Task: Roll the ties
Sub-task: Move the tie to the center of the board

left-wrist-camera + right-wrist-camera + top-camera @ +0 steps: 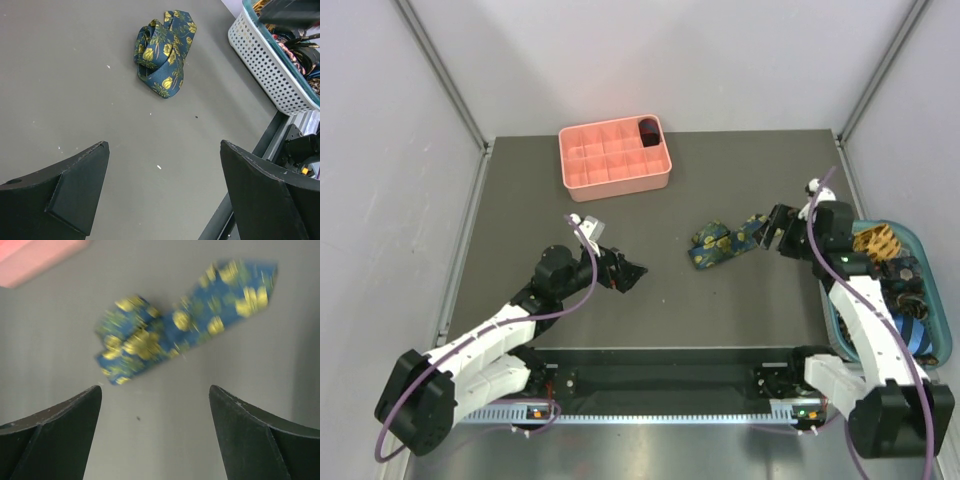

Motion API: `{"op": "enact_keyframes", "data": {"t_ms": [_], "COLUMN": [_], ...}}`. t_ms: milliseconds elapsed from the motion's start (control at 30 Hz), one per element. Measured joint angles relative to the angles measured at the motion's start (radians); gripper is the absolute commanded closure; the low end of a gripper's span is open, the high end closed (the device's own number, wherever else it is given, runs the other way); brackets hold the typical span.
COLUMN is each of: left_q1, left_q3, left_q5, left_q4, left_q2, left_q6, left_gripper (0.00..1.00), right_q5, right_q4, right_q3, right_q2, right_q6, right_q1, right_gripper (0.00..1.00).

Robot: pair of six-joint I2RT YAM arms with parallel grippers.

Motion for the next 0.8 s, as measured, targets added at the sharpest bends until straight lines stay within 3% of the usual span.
{"op": "enact_keyframes", "data": {"t_ms": [167,333,500,800], "left_q1": [-0.005,-0.010,-0.014,-0.019], "left_q3": [0.000,0.006,0.010,0.011], "left_q5": [-0.005,-0.014,-0.023,-0.038], "left_q4": [0.000,-0.010,-0.023,-0.039], "left_q2": [0.000,0.003,0.003,0.003], "left_q6": [0.001,0.002,0.005,0.008], "left_gripper": [0.03,0.03,0.03,0.03], "right_q5": [0.113,0.312,0.492,0.684], "right_q4": [0.029,0.042,0.014,-0.137], "right_q3": [-0.050,0.054,0.244,0.548], "right_q2": [0.161,0.382,0.617,0.935], "right_q6": [0.074,0.200,0.346,0.531], "right_q1": [0.028,0.104,0.172,0.200], "right_gripper": [0.01,0.00,0.05,0.18]}}
